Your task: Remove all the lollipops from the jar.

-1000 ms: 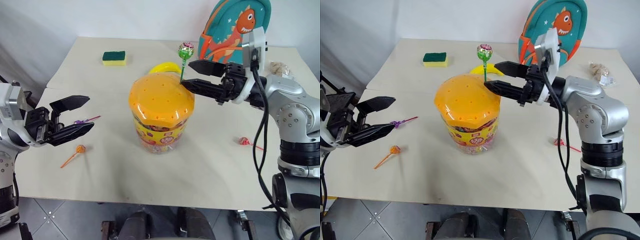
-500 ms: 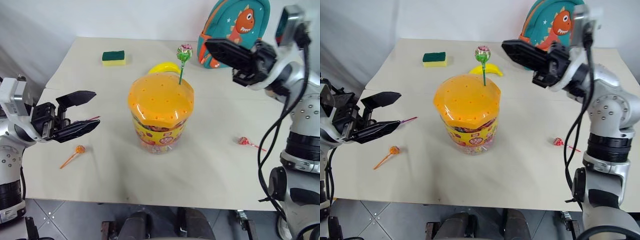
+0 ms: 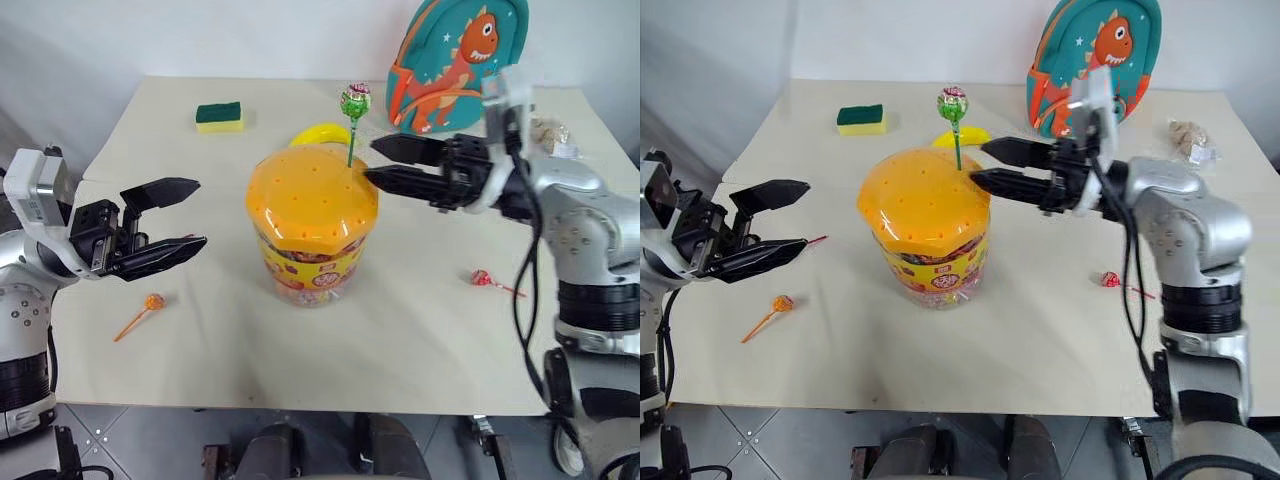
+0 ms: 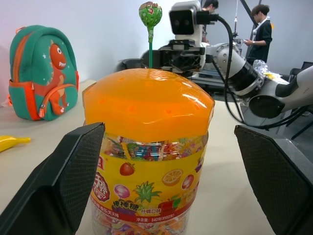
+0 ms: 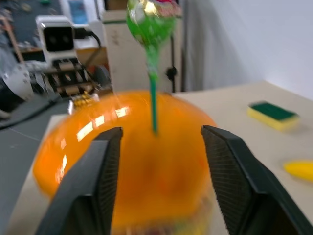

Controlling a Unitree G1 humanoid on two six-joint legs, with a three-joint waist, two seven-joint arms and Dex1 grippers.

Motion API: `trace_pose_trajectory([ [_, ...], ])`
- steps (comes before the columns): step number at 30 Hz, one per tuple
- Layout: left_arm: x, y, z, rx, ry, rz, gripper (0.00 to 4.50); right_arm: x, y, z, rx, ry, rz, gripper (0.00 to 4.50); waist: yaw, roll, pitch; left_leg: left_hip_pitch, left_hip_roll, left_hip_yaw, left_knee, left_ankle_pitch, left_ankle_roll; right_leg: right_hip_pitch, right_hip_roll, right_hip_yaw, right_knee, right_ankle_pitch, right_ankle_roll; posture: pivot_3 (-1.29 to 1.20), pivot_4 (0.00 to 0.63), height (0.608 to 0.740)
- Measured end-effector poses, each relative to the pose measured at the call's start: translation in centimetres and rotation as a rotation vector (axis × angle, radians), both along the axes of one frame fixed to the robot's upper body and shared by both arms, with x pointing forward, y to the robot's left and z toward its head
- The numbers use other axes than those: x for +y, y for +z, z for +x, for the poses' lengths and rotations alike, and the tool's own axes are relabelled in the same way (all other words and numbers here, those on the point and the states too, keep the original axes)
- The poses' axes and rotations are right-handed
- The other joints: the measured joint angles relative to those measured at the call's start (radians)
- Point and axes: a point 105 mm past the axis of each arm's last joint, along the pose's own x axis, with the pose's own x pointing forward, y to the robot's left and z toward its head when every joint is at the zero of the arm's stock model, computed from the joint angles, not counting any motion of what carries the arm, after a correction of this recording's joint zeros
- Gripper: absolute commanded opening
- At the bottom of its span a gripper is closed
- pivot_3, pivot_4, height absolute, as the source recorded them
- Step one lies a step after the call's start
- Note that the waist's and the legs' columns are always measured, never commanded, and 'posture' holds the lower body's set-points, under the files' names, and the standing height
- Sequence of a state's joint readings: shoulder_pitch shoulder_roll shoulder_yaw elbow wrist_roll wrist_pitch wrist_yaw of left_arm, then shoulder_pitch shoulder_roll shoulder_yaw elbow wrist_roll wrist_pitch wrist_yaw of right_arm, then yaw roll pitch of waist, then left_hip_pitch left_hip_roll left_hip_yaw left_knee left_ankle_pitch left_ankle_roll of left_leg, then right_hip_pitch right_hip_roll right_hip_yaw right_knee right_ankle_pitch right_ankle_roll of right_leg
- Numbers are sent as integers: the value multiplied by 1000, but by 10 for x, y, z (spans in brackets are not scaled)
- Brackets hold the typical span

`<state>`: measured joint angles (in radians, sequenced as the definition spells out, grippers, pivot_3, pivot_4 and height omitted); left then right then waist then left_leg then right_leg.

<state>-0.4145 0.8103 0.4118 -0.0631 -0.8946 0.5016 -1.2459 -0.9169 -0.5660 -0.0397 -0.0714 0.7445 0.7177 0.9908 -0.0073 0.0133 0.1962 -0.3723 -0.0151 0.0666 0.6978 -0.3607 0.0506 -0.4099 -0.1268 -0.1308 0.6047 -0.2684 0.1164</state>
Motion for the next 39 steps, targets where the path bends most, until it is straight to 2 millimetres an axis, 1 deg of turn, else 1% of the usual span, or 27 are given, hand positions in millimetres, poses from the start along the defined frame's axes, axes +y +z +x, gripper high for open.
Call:
trace_pose_trajectory([
  [1, 0, 0, 0, 0, 0, 0, 4500, 5, 3, 0, -10, 4, 0, 2579, 0, 0, 0, 0, 0, 0, 0, 0, 0, 0, 0, 0, 0, 0, 0, 0, 150, 740],
  [4, 0, 0, 0, 1, 3, -1, 4500, 14, 10, 0, -26, 11, 10, 1963, 7, 0, 0, 0, -1, -2, 0, 0, 0, 0, -1, -1, 1, 0, 0, 0, 150, 740],
  [7, 0, 0, 1, 3, 10, -3, 4500, 19, 15, 0, -23, 25, 39, 987, 6, 0, 0, 0, -3, -2, 0, 0, 1, 0, -2, -1, 1, 0, 0, 0, 150, 740],
  [10, 1, 0, 1, 4, 13, -5, 4500, 8, 28, -1, -31, 27, 103, 19, 6, 0, 0, -1, -3, -2, 0, 0, 1, 0, -2, -1, 1, 0, 0, 0, 150, 740],
  [12, 1, 0, 1, 10, 13, -7, 4500, -6, 40, -3, -53, 17, 150, 19, 6, 0, 0, -1, -3, -2, 0, 0, 1, 0, -2, -1, 1, 0, 0, 0, 150, 740],
  [14, 1, 0, 1, 12, 15, -9, 4500, -20, 48, -5, -74, -2, 173, 19, 5, 0, 0, -1, -3, -2, 0, 0, 1, 0, -2, -1, 1, 0, 0, 0, 150, 740],
  [16, 1, 1, 1, 11, 15, -9, 4500, -29, 53, -5, -87, -20, 190, 19, 3, 0, 0, -1, -3, -1, 0, 0, 1, 0, -2, -1, 1, 0, 0, 0, 150, 740],
  [19, -1, 3, 1, 4, 0, -5, 4500, -50, 61, -2, -107, -86, 223, 19, 4, 0, 0, -1, -3, -1, 0, 0, 1, 0, -2, -1, 1, 0, 0, 0, 150, 740],
  [21, -3, 4, 1, 2, -11, -2, 4500, -73, 70, 0, -122, -173, 250, 19, 8, 0, 0, -1, -3, -1, 0, 1, 1, 0, -3, -1, 1, 0, 0, 0, 150, 740],
  [22, -5, 4, 1, 3, -22, 3, 4500, -87, 71, -1, -140, -230, 230, 19, 10, 0, 0, -1, -3, -1, 0, 1, 1, 0, -3, -1, 1, 0, 0, 0, 150, 740],
  [23, -7, 4, 0, 3, -36, 15, 4500, -104, 65, 1, -138, -317, 171, 19, 14, -1, -1, -1, -3, -3, 0, 0, 1, 0, -3, -1, 1, 0, 0, 0, 150, 740],
  [24, -8, 4, -1, 2, -47, 31, 4500, -124, 54, 4, -116, -413, 95, 19, 20, -2, -1, -1, -3, -3, 0, 0, 2, 1, -3, -1, 1, 0, 0, 0, 150, 740],
  [25, -9, 3, -3, 2, -59, 49, 4500, -145, 38, 8, -87, -514, 8, 19, 24, -3, -2, -2, -4, -2, 0, 0, 2, 1, -4, -1, 0, 0, 0, 0, 150, 740],
  [26, -9, 3, -5, 3, -71, 74, 4500, -168, 17, 12, -40, -614, -88, 19, 25, -3, -2, -2, -4, -1, -1, 0, 3, 1, -4, -1, -1, 0, 0, 0, 150, 740],
  [28, -13, -1, -9, 10, -102, 140, 4500, -198, -25, 15, 32, -731, -268, 19, 24, -3, -2, -2, -5, 2, -1, 0, 3, 0, -4, -1, -3, 0, 2, 0, 150, 740],
  [29, -16, -7, -13, 20, -129, 180, 4500, -218, -53, 14, 92, -795, -383, 19, 23, -3, -2, -1, -4, 3, -1, 0, 3, 1, -4, 0, -3, 0, 2, 0, 150, 740],
  [30, -16, -11, -14, 37, -143, 196, 4500, -231, -74, 13, 140, -836, -452, 19, 21, -3, -1, -1, -4, 5, -1, 0, 4, 1, -4, 0, -2, 1, 2, 0, 150, 740],
  [31, -16, -15, -15, 51, -154, 204, 4500, -240, -90, 12, 174, -863, -508, 19, 20, -2, -1, -1, -4, 5, -1, 1, 4, 1, -4, 0, -2, 1, 2, 0, 150, 740],
  [32, -17, -21, -17, 71, -170, 215, 4500, -256, -118, 7, 229, -906, -601, 19, 14, -1, -1, 1, -3, 5, 0, 1, 3, 1, -4, 1, -1, 0, 2, 0, 150, 740],
  [33, -17, -24, -17, 79, -175, 221, 4500, -263, -129, 5, 250, -924, -637, 19, 8, -1, 0, 1, -3, 5, 0, 2, 3, 1, -4, 2, 0, 0, 2, 0, 150, 740],
  [38, -20, -25, -21, 66, -194, 242, 4500, -287, -158, -3, 267, -978, -763, 19, 2, 1, 0, 2, -1, 5, -1, 2, 2, 0, -3, 2, 0, 0, 1, 0, 150, 740],
  [39, -20, -25, -21, 68, -194, 242, 4500, -289, -164, -4, 274, -978, -771, 273, 3, 1, 0, 2, -1, 5, -1, 2, 2, 1, -3, 2, 0, 0, 1, 0, 150, 740],
])
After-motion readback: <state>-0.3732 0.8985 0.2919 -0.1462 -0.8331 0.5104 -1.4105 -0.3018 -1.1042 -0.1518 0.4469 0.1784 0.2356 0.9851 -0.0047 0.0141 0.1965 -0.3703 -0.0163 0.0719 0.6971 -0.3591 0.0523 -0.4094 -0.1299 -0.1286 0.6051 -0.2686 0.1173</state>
